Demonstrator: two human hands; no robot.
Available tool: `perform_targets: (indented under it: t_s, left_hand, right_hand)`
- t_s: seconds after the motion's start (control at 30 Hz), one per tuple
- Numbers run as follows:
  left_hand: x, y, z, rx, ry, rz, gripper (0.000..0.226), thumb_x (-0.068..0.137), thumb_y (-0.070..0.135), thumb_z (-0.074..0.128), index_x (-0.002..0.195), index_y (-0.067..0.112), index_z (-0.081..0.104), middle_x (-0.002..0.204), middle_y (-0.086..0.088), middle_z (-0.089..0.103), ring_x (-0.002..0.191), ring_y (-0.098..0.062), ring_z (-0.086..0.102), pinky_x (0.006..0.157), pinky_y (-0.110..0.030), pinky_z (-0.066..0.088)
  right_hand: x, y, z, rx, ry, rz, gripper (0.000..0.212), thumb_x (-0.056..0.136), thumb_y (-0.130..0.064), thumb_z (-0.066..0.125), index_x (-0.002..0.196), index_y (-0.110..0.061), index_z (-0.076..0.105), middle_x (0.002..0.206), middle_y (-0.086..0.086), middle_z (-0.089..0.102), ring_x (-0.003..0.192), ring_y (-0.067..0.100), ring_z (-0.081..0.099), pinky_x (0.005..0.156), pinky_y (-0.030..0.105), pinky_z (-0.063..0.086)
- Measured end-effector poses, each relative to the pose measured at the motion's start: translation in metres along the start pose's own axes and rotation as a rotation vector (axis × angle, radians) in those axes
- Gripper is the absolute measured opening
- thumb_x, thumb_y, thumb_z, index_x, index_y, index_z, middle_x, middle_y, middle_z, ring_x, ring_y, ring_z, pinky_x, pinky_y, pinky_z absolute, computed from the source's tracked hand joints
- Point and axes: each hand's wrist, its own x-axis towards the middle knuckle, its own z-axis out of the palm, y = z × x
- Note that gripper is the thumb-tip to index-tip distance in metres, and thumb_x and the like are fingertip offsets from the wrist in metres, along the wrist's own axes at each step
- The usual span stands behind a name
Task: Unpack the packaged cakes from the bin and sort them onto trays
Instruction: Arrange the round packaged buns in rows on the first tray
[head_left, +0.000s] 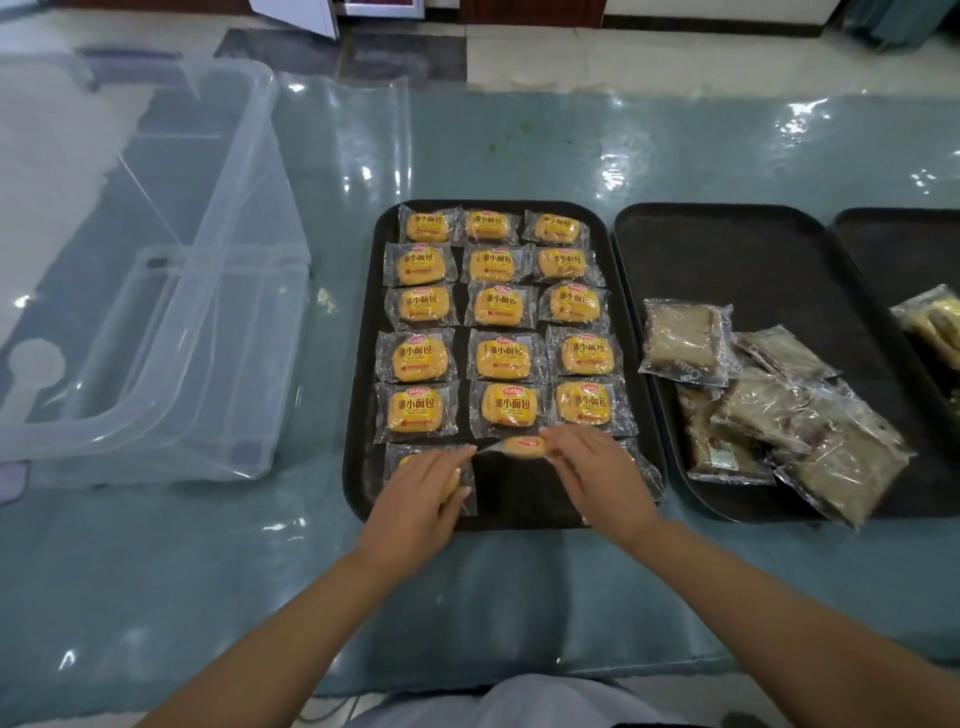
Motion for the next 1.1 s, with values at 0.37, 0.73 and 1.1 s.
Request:
perform_targets:
  t_s: [0.37, 0.73, 1.1]
  left_hand:
    - [-0.003, -0.015, 0.029, 0.316, -0.208, 0.220, 0.042, 0.089, 0.037, 0.044, 0.126, 0.024, 0.059, 0.126, 0.006, 0.061, 0.119, -0.015, 0.055, 0.104, -0.037, 0.033]
    - [-0.001, -0.013, 0.029, 0.368, -0.245, 0.217, 0.044, 0.090, 0.042, 0.037, 0.120, 0.026, 0.064, 0.120, 0.009, 0.065, 0.117, -0.014, 0.056, 0.111, -0.037, 0.031]
    - [0.015, 0.003, 0.033, 0.312, -0.187, 0.113, 0.047, 0.091, 0.044, 0.038, 0.122, 0.019, 0.062, 0.111, 0.004, 0.066, 0.105, -0.016, 0.060, 0.101, -0.039, 0.041]
  right_hand:
    - [-0.046, 0.017, 0.021, -0.073, -0.246, -0.105, 0.024, 0.080, -0.005, 0.059, 0.098, -0.021, 0.059, 0.130, 0.001, 0.060, 0.126, 0.018, 0.051, 0.111, 0.046, 0.033]
    - [-0.040, 0.031, 0.015, -0.195, -0.225, -0.061, 0.052, 0.074, -0.014, 0.059, 0.125, -0.020, 0.057, 0.124, 0.001, 0.064, 0.125, 0.023, 0.053, 0.109, 0.051, 0.023]
    - [-0.066, 0.027, 0.022, -0.190, -0.409, -0.189, 0.055, 0.086, -0.028, 0.043, 0.140, -0.018, 0.046, 0.141, 0.002, 0.052, 0.137, 0.021, 0.039, 0.114, 0.045, 0.014]
